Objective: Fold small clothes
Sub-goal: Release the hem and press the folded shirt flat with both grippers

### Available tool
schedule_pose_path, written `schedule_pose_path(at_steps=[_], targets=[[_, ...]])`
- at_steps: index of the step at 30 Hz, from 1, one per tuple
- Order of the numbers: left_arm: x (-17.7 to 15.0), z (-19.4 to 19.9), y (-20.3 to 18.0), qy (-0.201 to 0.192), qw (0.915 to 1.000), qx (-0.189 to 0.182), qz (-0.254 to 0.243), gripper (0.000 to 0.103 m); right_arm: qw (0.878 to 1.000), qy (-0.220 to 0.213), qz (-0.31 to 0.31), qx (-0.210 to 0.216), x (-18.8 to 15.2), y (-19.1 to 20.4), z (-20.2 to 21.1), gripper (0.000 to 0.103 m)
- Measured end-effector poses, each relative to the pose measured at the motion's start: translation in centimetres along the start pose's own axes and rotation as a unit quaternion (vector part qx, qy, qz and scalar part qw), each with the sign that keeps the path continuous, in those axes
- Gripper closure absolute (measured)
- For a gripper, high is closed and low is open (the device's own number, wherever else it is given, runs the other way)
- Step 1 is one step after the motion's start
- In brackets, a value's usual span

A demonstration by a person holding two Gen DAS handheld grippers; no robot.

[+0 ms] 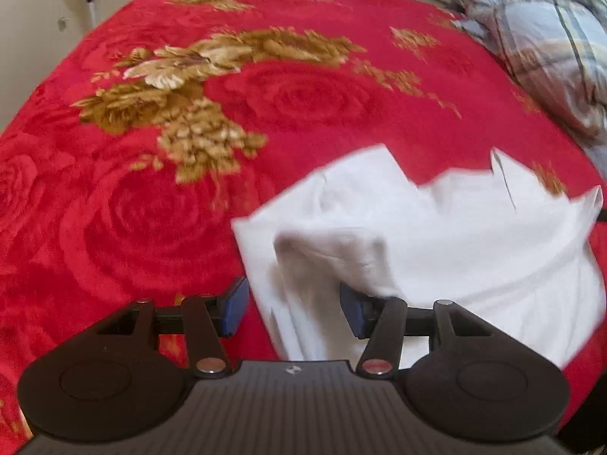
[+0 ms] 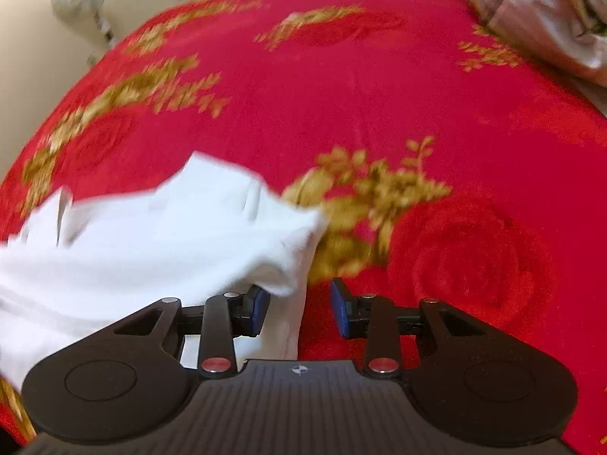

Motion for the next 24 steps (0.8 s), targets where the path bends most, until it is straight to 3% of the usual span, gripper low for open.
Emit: schedule_pose_path(at_steps=[6,16,18,20,24], targets=[[2.6,-0.9,0.6,-0.02,0.9981,-0.023,0.054,0.045,0.998,-0.002,-0.056,0.016,2.0,-1.4,-2.0,0.067],[3.5,-2.0,0.1,-0.035,0.998,-0.032,0.043,0.046,0.999,-0.016,-0.019,0.041,2.9,0.1,-3.0,0.067],[3.6,-2.0,-0.1,-0.036,0.9978,-0.036,0.041,0.055,0.999,-0.015,-0.013,0.042,2.9,0.3,-3.2,0.067],[3.7,-2.0,-0.5,-0.038,0.9978,-0.044,0.033,0.084,0.999,-0.011,-0.008,0.039,2.9,0.5,-3.4,0.068],[4.1,-1.0,-0.7,-0.058,0.9976,-0.035,0.011,0.096,0.999,-0.028,-0.007,0.045,3.5,0.8,-2.8,0.099]])
Point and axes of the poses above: each gripper's, at about its wrist camera, not at the fingertips, and z roughly against the way its jaws point, y to its left, x to its top, the point moved 9 cm from there along -z, roughly the way its jaws point, and after that the axes turned 7 degrees about y, right-handed, at the moved point
